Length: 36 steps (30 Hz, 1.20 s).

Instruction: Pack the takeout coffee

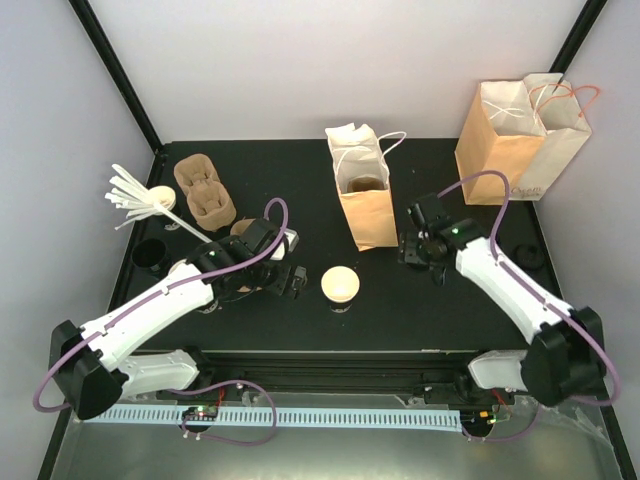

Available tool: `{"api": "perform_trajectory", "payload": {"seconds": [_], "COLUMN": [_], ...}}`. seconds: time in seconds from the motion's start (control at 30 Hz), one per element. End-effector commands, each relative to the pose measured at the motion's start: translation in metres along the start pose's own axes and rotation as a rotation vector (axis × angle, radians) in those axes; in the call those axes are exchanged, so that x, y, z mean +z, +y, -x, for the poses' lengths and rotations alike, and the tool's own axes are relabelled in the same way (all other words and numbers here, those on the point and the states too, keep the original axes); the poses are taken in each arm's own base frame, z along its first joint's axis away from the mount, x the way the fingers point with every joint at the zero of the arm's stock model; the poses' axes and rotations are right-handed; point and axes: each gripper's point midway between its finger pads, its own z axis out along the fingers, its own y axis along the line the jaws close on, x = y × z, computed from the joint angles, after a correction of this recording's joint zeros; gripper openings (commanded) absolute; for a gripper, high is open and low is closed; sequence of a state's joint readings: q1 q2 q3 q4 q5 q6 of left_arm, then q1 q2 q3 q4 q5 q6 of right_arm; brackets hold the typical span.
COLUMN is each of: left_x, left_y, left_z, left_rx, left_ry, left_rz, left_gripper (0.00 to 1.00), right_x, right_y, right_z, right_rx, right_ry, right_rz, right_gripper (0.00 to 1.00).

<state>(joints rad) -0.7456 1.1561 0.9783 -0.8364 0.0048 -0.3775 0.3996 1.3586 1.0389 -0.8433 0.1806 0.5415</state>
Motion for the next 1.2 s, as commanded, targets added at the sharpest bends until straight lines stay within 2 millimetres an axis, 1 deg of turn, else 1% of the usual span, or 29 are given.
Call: {"api": "perform_trajectory", "payload": {"seconds": [0.0, 0.07, 0.13, 0.23, 0.3, 0.4, 0.53, 0.6, 0.67, 0.73, 0.8, 1.0, 1.07, 1.17], "left_x": [-0.007, -0.007, -0.010, -0.016, -0.017, -0.015, -0.012, -0.008, -0.006, -0.004, 0.000, 0.007, 0.009, 0.011], "left_y": [0.002, 0.007, 0.012, 0.015, 0.013, 0.006, -0.002, -0.001, -0.005, -0.008, -0.013, -0.019, -0.021, -0.024], "left_z": [0.007, 0.007, 0.008, 0.011, 0.012, 0.011, 0.009, 0.006, 0.004, 0.002, -0.001, -0.004, -0.005, -0.005], "left_rx": [-0.024, -0.049, -0.087, -0.146, -0.174, -0.204, -0.224, -0.248, -0.271, -0.300, -0.319, -0.335, -0.335, -0.338], "left_ry": [-0.049, -0.058, -0.080, -0.143, -0.181, -0.206, -0.184, -0.164, -0.136, -0.112, -0.091, -0.063, -0.056, -0.045], "left_rz": [-0.013, -0.005, -0.002, -0.051, -0.117, -0.223, -0.310, -0.337, -0.395, -0.455, -0.506, -0.565, -0.581, -0.609], "left_gripper": [0.99, 0.99, 0.99, 0.99, 0.99, 0.99, 0.99, 0.99, 0.99, 0.99, 0.99, 0.98, 0.98, 0.96], "right_x": [-0.027, -0.040, -0.055, -0.079, -0.088, -0.090, -0.083, -0.078, -0.073, -0.067, -0.065, -0.063, -0.061, -0.059], "right_y": [0.018, 0.039, 0.065, 0.101, 0.120, 0.139, 0.158, 0.168, 0.174, 0.176, 0.178, 0.173, 0.172, 0.176], "right_z": [-0.039, -0.053, -0.066, -0.080, -0.088, -0.096, -0.102, -0.104, -0.102, -0.100, -0.099, -0.093, -0.094, -0.098], "right_rx": [-0.076, -0.117, -0.175, -0.287, -0.374, -0.480, -0.580, -0.617, -0.629, -0.636, -0.645, -0.661, -0.666, -0.674], "right_ry": [0.023, 0.025, 0.031, 0.024, 0.026, 0.045, 0.064, 0.072, 0.075, 0.080, 0.077, 0.064, 0.068, 0.082], "right_rz": [0.077, 0.170, 0.269, 0.384, 0.408, 0.386, 0.318, 0.294, 0.269, 0.236, 0.228, 0.172, 0.167, 0.188], "right_gripper": [0.70, 0.67, 0.67, 0.67, 0.68, 0.69, 0.70, 0.70, 0.70, 0.70, 0.70, 0.71, 0.71, 0.71]}}
